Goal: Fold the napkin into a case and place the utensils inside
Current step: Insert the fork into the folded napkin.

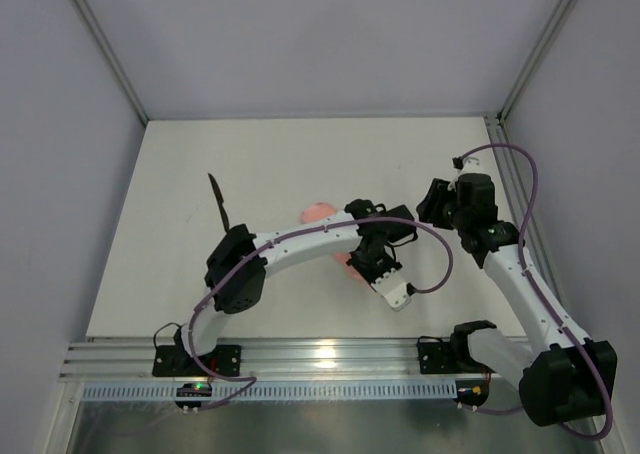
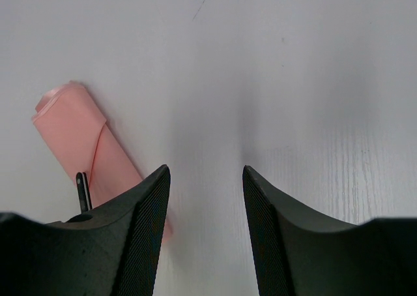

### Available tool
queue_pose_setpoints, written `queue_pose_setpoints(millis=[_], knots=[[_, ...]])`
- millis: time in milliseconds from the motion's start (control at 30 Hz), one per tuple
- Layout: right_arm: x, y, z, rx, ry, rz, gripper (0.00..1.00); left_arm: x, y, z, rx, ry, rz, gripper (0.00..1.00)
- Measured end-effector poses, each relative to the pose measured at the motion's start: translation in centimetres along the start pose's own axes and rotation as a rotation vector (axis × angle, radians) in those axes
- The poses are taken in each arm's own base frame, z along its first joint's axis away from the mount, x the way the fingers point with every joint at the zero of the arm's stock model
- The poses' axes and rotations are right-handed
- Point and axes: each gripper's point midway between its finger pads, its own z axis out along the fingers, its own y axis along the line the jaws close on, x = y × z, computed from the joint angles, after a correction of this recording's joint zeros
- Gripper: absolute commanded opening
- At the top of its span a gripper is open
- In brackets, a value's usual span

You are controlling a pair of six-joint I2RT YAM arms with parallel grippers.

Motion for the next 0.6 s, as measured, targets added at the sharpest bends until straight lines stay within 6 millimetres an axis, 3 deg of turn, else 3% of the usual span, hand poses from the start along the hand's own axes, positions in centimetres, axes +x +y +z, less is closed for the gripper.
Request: queue_pose_setpoints(millis=[133, 333, 600], knots=[[0.7, 0.1, 0.1, -0.013, 0.017, -0.005, 0.52, -0.1, -1.6, 2.7, 0.097, 0.003, 0.048, 0.0], [2.3, -0.1, 0.4, -0.024, 0.055, -0.002, 0.52, -0.2, -1.7, 2.9, 0.105, -0.01, 0.066, 0.0], [3.2, 0.0, 0.5, -0.04, 0.077, 0.0, 0.52, -0.8, -0.1, 3.9, 0.094, -0.038, 0.075, 0.0]])
